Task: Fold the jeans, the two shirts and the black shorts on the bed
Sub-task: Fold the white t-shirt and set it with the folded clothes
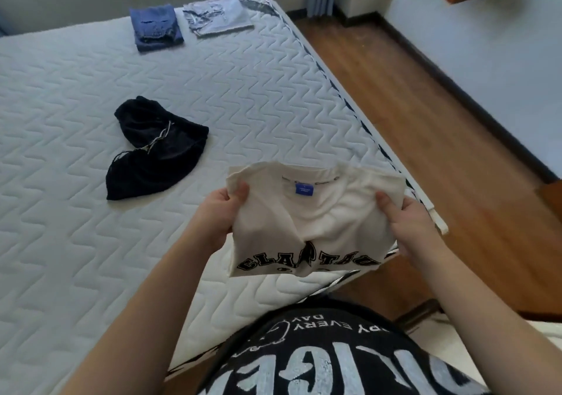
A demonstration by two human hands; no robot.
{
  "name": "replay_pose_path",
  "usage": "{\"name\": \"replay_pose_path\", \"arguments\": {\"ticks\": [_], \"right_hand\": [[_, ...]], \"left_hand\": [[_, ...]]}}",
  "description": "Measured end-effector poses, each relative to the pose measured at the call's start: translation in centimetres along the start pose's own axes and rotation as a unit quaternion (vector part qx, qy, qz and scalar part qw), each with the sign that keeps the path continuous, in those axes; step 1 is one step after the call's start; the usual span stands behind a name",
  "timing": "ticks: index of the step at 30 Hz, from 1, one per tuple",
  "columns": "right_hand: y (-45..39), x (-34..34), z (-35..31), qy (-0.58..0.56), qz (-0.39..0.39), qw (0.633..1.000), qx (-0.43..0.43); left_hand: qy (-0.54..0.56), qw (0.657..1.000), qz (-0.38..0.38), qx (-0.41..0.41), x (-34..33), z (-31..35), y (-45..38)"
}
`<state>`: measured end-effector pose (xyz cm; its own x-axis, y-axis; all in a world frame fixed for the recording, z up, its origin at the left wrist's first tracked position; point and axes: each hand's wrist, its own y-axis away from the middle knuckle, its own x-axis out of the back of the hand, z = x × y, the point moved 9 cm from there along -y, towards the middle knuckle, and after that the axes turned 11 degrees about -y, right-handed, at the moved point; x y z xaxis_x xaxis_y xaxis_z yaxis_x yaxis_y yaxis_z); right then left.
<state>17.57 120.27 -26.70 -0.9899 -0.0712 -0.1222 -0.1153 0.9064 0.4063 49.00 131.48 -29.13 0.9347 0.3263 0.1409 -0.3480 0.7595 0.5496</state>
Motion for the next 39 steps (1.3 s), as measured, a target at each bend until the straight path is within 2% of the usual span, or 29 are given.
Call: {"name": "replay_pose_path", "arguments": {"ticks": [6,17,21,28,34,39], "right_hand": [[1.4,5.1,-0.1,-0.032,0.084,0.996,0.0],[-0.8,15.4,-0.4,-0.074,0.174,0.982,0.007],[-3.7,20.0,-0.1,-0.073,0.18,0.981,-0.011],[-9.4,27.2,-1.7,-0.099,0.145,0.983,-0.043],[-12.7,32.7,-4.0,-0.116,0.144,0.982,-0.046],[-14.7,33.8,-6.1,-0.113,0.138,0.983,-0.032]], "left_hand": [[-0.043,0.994,-0.096,0.011,-3.8,1.6,-1.8],[-0.107,0.986,-0.125,-0.039,-14.7,6.2,-5.0],[-0.135,0.984,-0.114,-0.039,-19.9,8.1,-6.7],[-0.148,0.985,-0.083,-0.031,-28.6,10.8,-8.7],[-0.133,0.988,-0.064,-0.04,-33.9,13.1,-9.1],[-0.126,0.989,-0.064,-0.04,-35.8,14.2,-9.9]]}}
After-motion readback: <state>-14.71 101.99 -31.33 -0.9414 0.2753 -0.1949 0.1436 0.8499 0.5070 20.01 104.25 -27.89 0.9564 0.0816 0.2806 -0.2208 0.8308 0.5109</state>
